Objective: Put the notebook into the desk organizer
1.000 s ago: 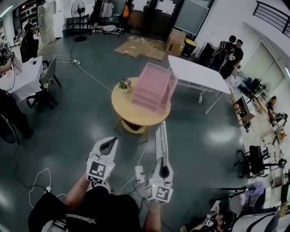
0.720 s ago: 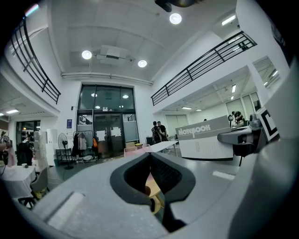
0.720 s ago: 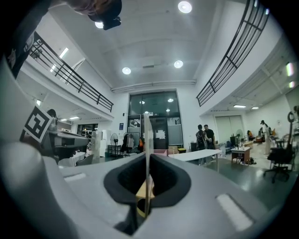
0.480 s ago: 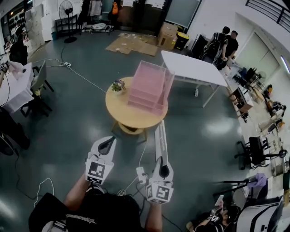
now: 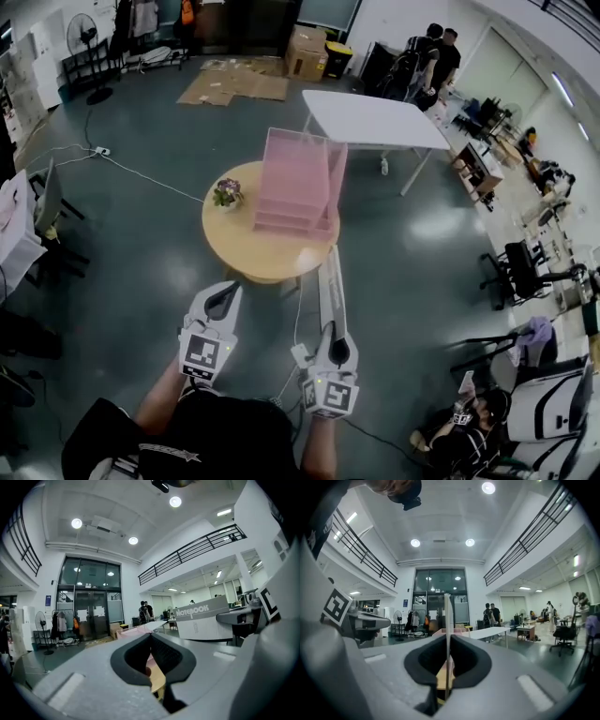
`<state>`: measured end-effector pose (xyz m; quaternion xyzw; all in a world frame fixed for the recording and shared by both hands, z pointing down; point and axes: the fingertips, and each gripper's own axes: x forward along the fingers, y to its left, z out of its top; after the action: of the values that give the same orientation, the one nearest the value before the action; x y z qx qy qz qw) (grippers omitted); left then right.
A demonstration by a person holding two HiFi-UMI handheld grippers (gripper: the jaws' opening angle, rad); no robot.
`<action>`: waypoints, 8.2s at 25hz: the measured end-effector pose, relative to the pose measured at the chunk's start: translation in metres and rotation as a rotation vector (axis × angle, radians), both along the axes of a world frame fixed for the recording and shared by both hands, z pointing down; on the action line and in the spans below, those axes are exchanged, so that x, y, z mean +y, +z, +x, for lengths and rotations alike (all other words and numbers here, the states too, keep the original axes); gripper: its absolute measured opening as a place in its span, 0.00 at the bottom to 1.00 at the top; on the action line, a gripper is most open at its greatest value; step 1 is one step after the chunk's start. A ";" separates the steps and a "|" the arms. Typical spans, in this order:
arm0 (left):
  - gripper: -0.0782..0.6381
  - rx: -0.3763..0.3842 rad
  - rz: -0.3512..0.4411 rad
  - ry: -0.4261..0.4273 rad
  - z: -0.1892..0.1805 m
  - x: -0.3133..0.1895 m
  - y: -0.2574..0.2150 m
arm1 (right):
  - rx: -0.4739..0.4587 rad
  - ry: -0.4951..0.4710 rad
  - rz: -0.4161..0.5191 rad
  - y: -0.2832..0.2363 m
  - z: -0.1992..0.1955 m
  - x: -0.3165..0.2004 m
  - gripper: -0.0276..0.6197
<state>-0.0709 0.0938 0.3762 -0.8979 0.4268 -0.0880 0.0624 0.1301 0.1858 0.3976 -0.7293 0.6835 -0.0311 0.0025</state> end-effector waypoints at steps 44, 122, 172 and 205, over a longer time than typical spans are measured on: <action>0.12 -0.101 -0.203 0.257 -0.006 -0.210 0.137 | -0.902 0.271 0.070 0.168 -0.030 -0.195 0.06; 0.12 -0.209 -0.454 0.096 0.002 -0.276 0.255 | -1.310 0.176 -0.027 0.298 0.008 -0.386 0.08; 0.12 -0.147 -0.328 0.129 -0.013 -0.233 0.188 | -1.096 0.218 -0.125 0.249 -0.008 -0.315 0.49; 0.12 0.059 -0.051 0.244 -0.069 -0.105 0.024 | 0.090 0.065 -0.086 0.015 -0.147 -0.110 0.22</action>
<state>-0.1394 -0.0113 0.3998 -0.9467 0.3135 -0.0640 0.0371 -0.0167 0.0762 0.4127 -0.7512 0.6569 -0.0275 -0.0584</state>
